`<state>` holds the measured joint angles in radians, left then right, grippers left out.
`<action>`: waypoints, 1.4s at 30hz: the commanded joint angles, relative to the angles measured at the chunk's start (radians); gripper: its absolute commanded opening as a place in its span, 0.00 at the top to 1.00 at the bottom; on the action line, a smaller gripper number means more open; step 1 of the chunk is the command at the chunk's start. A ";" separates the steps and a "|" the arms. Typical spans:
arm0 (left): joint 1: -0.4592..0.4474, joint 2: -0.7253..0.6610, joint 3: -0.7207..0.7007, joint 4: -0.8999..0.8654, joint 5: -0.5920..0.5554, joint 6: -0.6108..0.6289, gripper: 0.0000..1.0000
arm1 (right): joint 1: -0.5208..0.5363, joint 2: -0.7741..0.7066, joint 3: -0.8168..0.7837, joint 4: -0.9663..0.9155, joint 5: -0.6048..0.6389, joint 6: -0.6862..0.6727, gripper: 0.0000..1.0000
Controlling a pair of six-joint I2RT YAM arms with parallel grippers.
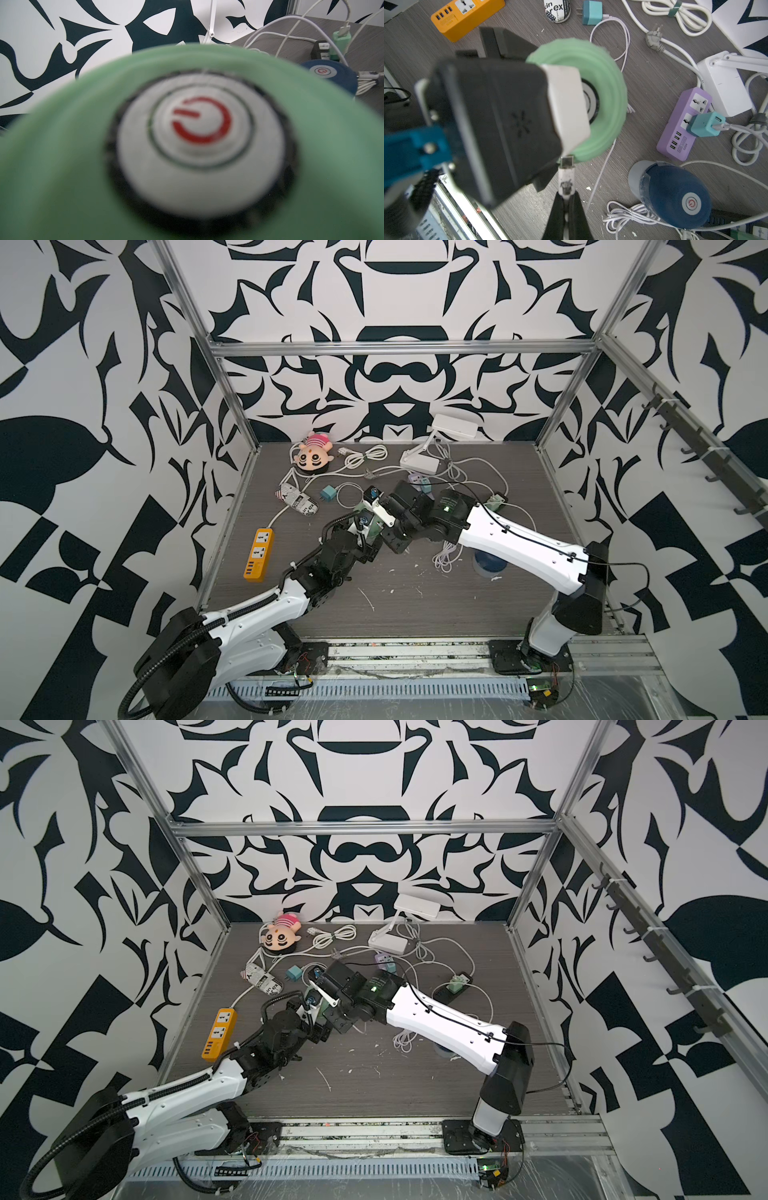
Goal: Charge the cordless meat grinders
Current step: Insert the charging cable into the cordless meat grinder.
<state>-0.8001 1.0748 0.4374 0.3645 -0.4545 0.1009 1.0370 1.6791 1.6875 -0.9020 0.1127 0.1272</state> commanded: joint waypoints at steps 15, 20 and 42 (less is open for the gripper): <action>0.002 0.001 0.042 0.035 0.000 -0.024 0.58 | 0.011 -0.010 0.035 -0.008 0.007 0.002 1.00; 0.002 0.006 0.041 0.033 0.007 -0.025 0.58 | 0.012 -0.001 0.039 -0.009 0.010 -0.001 1.00; 0.003 -0.021 0.026 0.031 -0.035 -0.026 0.60 | 0.011 0.027 0.053 -0.009 0.021 0.002 1.00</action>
<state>-0.7979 1.0809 0.4397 0.3466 -0.4713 0.0853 1.0431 1.7054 1.7020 -0.9165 0.1177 0.1276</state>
